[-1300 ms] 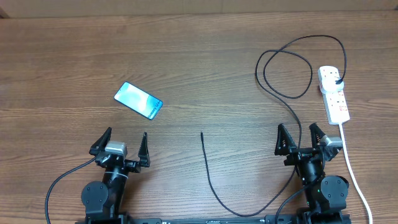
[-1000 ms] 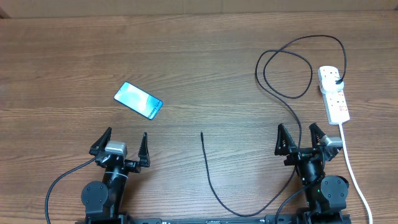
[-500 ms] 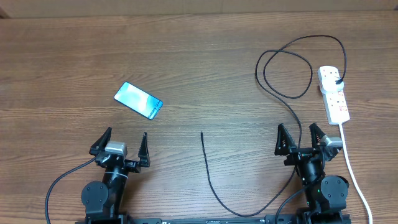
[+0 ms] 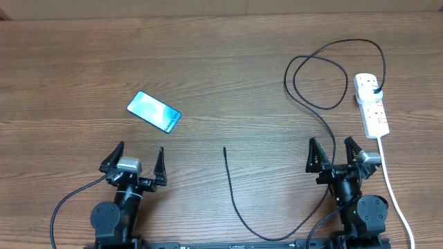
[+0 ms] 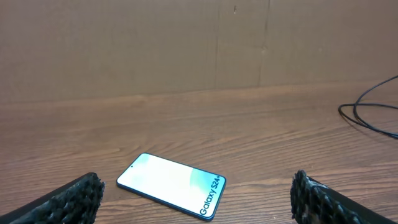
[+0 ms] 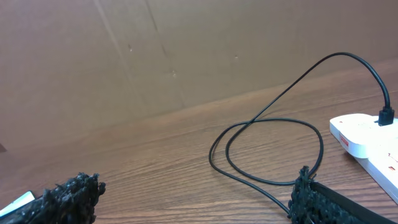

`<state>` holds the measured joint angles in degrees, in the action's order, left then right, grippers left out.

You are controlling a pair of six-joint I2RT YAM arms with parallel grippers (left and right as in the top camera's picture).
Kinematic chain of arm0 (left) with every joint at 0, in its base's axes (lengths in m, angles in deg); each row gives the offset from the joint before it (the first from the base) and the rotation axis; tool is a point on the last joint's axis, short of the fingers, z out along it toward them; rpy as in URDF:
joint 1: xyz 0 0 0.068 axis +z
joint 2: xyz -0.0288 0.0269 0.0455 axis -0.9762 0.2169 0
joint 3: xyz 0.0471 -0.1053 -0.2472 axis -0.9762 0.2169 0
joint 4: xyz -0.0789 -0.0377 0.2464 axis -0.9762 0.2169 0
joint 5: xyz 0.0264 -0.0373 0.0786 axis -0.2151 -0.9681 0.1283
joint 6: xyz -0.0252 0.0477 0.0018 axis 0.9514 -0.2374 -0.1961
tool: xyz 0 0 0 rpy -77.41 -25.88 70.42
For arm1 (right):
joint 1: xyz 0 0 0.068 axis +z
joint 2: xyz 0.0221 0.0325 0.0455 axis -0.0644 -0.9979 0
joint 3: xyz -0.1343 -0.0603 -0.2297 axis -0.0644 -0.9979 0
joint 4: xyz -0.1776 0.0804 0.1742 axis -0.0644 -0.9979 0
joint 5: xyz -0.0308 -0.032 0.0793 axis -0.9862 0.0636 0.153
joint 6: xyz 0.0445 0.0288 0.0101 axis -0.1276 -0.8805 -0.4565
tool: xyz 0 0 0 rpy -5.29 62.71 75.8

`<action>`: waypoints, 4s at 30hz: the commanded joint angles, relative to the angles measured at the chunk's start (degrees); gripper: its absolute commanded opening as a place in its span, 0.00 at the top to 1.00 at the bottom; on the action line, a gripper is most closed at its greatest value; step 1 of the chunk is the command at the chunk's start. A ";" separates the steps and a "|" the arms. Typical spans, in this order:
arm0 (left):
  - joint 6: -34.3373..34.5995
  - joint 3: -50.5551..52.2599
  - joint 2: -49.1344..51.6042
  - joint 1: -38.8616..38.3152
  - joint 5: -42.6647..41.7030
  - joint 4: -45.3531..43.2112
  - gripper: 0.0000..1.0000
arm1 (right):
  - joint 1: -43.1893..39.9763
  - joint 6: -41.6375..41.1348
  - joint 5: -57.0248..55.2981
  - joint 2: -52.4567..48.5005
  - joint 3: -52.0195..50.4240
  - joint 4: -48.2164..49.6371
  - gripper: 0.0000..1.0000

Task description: Plug charger to phone and switch on socket

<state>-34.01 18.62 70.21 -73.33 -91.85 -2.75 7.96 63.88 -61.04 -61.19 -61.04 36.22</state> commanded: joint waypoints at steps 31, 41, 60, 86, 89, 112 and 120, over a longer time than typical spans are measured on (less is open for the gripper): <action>-0.85 0.22 -0.50 0.07 0.26 -0.02 0.00 | 0.22 -0.02 -0.55 0.57 -0.61 0.31 0.00; -0.81 0.22 -0.50 0.07 0.09 -0.07 0.00 | 0.22 -0.02 -0.55 0.57 -0.61 0.31 0.00; 2.91 -0.11 -0.50 0.07 -1.86 -0.20 0.00 | 0.22 -0.02 -0.55 0.57 -0.61 0.31 0.00; 3.52 -7.98 -0.26 0.07 -3.10 4.52 0.00 | 0.22 -0.02 -0.55 0.57 -0.61 0.31 0.00; 4.79 -8.22 1.05 0.07 -3.10 4.50 0.00 | 0.22 -0.02 -0.55 0.57 -0.61 0.31 0.00; 3.89 -30.49 39.08 0.04 -6.21 6.45 0.01 | 0.22 -0.02 -0.52 0.57 -0.61 0.31 0.00; 3.89 -40.54 48.70 0.04 -5.77 14.75 0.00 | 0.22 -0.02 -0.55 0.57 -0.61 0.31 0.00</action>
<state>-29.86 -17.81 116.81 -73.33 -96.90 10.37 7.96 63.88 -61.06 -61.19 -61.04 36.19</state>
